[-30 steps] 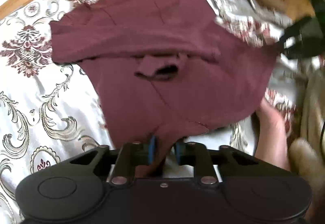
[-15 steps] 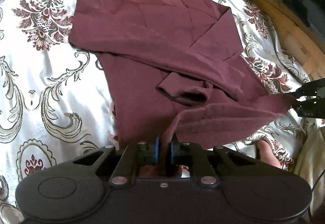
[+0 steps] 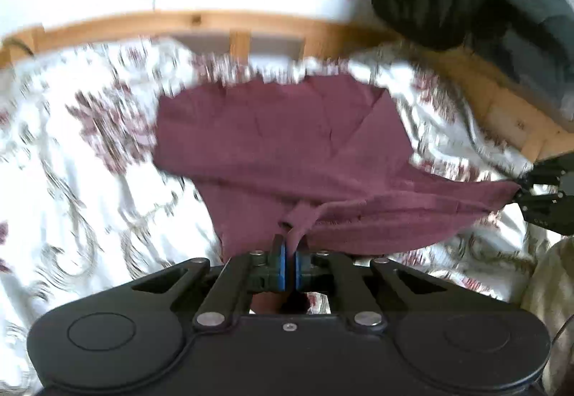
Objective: Fold small clothes
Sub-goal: 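Lift the hem with both tools and fold it toward the collar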
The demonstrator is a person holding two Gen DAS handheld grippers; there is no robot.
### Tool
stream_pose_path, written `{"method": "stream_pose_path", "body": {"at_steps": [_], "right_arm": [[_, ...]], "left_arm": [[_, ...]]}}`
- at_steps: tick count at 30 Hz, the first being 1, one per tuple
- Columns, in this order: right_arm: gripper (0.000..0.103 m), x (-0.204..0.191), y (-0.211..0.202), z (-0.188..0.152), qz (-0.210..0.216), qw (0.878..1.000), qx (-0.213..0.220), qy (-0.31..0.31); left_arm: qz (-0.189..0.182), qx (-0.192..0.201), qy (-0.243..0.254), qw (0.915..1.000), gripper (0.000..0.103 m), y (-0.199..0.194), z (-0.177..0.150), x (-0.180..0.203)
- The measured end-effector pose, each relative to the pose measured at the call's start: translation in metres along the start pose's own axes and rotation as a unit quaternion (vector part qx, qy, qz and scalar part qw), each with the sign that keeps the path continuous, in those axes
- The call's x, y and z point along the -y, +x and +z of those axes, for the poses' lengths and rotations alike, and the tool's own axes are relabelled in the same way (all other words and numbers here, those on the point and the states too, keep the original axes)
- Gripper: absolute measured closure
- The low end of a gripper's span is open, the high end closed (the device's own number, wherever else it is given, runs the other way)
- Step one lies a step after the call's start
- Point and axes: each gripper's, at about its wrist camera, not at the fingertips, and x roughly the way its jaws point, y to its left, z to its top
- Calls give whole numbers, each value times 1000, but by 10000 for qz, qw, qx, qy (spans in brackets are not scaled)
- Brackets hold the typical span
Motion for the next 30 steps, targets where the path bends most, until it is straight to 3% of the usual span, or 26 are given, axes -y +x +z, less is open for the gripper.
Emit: {"method": "stream_pose_path", "body": {"at_steps": [7,12,17,22,30], "right_arm": [[93,9,-72,-5,73,9900,909,1072],[93,5,-127,-17,182,9843,1171,1308],[93,-9,-175,-25,-38,9780,1580,1360],[93,-15,-160,-15,-531,9769,1628,1276],[93,2,-90,21,-995,9614,1913,1709]], "left_arm": [[63,743,-29,9972,99,-73,5,2],[-22,878,90,9961,99,-122,-2,5],[-121,1016,239,9945,99,-154,-7,5],[-11,1016,396,9940,99,-143,9,8],[333,1038,477,9929,98,-84,59,-1]]}}
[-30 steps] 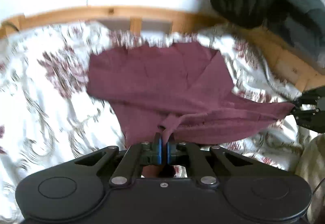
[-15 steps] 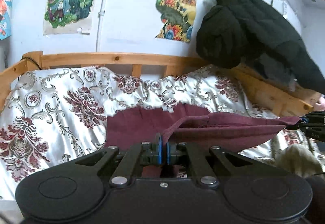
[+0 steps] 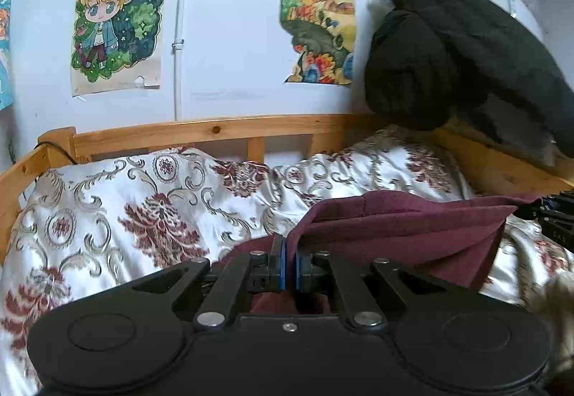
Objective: Fold small clothes
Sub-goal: 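Lift the hem with both tools and fold it toward the collar, then lower the hem onto the shirt and open both tools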
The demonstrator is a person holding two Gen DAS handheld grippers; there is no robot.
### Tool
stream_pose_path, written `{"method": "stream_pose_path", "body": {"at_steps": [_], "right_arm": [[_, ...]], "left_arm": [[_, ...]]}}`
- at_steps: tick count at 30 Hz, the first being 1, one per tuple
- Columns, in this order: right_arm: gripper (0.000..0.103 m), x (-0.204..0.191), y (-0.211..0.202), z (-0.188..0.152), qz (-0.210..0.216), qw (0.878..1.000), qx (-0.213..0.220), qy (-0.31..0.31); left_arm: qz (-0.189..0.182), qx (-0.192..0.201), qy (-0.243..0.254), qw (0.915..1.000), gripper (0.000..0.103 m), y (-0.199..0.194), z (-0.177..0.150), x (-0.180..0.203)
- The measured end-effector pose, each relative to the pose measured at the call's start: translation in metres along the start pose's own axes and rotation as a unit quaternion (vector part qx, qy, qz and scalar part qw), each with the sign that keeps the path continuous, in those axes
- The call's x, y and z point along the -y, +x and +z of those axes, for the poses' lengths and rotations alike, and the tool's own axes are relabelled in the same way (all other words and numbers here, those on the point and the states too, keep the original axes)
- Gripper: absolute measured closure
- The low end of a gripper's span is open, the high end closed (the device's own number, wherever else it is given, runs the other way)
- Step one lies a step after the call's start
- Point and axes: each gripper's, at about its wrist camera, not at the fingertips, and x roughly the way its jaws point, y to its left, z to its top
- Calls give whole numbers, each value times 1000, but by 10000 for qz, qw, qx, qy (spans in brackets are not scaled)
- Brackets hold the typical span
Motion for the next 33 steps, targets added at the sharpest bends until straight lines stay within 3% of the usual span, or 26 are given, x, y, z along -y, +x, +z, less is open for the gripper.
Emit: {"method": "stream_pose_path", "body": {"at_steps": [8,15,19,24,27,33], "right_arm": [[92,-12,98,-8,-198,9997,-154,-51],[92,-21,169,-53,-211,9968,-556,-543],[92,-28,194,-63,-117,9957,-720,-567],[91,-43,211,-67,-138,9942,-737,-767],[90,-45,218,-71,-198,9926,-803,-884],[79,-43,227,-78,-198,9912,-1033,-803]], "left_arm": [[179,-297,134,9993,97,102,22,-24],[109,-322,-280,9990,97,180,-5,-45],[200,-452,-169,9986,97,207,-22,-50],[211,-657,-528,9962,97,239,-35,-69],[213,-740,-471,9959,96,254,-41,-69],[146,-780,-458,9958,90,257,-48,-68]]}}
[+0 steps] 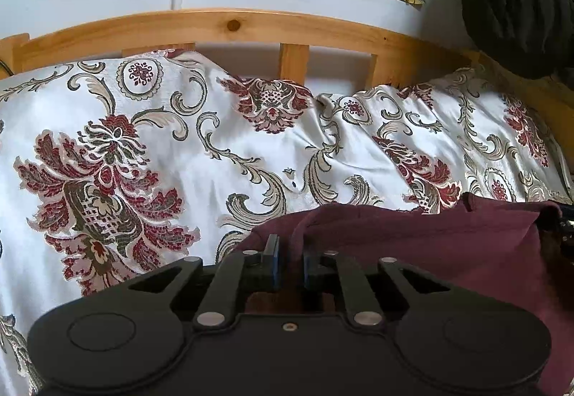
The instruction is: Fold small clothes
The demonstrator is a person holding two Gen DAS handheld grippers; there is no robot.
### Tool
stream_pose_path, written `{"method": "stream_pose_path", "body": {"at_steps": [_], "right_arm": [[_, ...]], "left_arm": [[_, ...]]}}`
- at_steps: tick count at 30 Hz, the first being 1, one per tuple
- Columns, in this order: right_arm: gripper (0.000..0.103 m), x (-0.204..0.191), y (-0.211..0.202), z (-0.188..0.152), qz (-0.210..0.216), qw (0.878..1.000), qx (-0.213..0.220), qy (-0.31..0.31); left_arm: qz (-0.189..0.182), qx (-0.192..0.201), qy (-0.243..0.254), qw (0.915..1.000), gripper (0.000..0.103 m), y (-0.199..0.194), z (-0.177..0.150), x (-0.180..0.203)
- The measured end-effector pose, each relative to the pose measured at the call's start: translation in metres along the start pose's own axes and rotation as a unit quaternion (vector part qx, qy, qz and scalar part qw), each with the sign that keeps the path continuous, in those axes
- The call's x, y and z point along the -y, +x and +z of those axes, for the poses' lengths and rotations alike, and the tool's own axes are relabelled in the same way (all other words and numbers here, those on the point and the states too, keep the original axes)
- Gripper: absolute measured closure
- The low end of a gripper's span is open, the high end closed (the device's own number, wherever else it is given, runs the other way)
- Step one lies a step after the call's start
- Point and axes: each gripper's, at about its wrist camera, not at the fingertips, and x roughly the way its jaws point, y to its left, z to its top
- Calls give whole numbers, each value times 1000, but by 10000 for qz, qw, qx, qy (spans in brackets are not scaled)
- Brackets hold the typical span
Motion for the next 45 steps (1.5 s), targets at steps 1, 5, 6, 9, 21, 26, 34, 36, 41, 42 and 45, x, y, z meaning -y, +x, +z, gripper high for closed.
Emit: {"method": "stream_pose_path", "body": {"at_steps": [1,5,6,9,21,26,34,36,41,42,45], "right_arm": [[71,0,1,0,-30,10000,-12,6],[54,7,1,1,-51,9998,-33,203],[51,9,1,1,-65,9996,-52,280],[34,15,1,0,20,9986,-99,512],[0,17,0,-3,401,9960,-264,760],[0,18,-1,-5,453,9953,-317,796],[12,25,-2,-9,877,9865,-617,1240],[22,28,-1,-12,970,9823,-713,1433],[58,36,4,-20,1002,9750,-934,1748],[64,37,5,-21,1019,9730,-987,1822],[93,39,3,-22,1092,9711,-943,1902]], "left_arm": [[-7,0,-44,10000,90,0,0,-1],[-86,-65,-319,9994,86,1,2,-8],[-91,-78,-366,9993,82,1,2,-9],[-93,-111,-439,9989,70,0,2,-11],[14,-216,-704,9973,1,-18,1,-16],[192,-547,-753,9955,1,-31,-5,-16],[36,-964,-1320,9865,1,-44,-14,-24],[114,-1014,-1259,9868,1,-41,-13,-21],[256,-1218,-1083,9863,1,-34,-15,-19],[286,-1239,-1080,9860,1,-34,-16,-20],[395,-1276,-1173,9841,1,-38,-17,-25]]}}
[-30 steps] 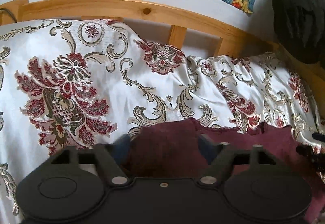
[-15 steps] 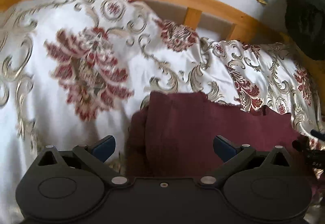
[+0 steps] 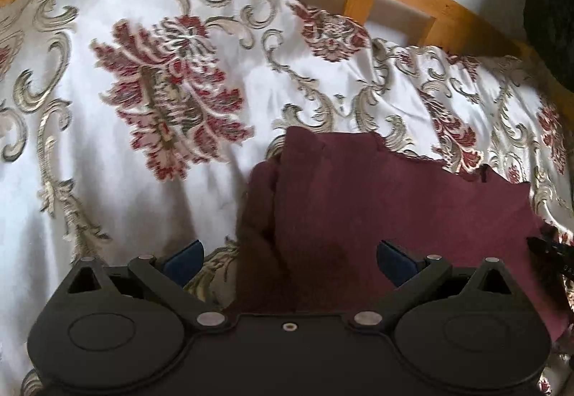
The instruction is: Fold small clothes
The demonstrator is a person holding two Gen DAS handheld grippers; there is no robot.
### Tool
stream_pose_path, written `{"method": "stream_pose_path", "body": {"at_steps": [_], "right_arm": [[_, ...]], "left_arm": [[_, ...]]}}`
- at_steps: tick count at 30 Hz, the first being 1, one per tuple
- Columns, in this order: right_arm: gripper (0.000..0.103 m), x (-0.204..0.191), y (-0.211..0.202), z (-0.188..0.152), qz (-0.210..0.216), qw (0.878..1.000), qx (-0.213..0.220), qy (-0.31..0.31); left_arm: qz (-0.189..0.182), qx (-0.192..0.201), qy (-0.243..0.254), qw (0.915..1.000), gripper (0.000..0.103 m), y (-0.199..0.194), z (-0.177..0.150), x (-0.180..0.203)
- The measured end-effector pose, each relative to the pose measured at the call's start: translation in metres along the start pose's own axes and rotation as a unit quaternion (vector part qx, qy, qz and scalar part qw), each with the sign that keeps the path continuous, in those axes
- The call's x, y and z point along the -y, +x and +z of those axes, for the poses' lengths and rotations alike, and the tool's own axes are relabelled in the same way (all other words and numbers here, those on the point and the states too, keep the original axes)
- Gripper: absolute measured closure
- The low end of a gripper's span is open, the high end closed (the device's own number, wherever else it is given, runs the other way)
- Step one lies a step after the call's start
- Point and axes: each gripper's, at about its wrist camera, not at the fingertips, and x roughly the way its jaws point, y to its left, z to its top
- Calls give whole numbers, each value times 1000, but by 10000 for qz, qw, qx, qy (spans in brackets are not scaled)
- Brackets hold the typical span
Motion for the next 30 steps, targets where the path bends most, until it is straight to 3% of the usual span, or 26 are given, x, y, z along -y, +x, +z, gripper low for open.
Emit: {"method": "stream_pose_path", "body": {"at_steps": [1,9,21,24,26,30], "right_arm": [[99,-2,-2,1,-81,9999,38,-80],[100,3,-19,-2,-212,9997,17,73],[96,1,-27,-8,-378,9992,-153,-49],[78,4,-33,-8,-390,9992,-67,61],[57,5,-36,-7,-405,9991,11,108],[34,6,-41,-6,-486,9987,125,121]], "left_arm": [[4,5,-74,10000,1,-3,0,-2],[-26,99,-433,9990,1,-25,-7,-12],[94,-81,-347,9993,1,-43,-29,-7],[122,-132,-282,9994,1,-43,-32,-4],[148,-136,-234,9995,1,-43,-32,-3],[189,-167,-206,9995,1,-42,-33,-4]]}}
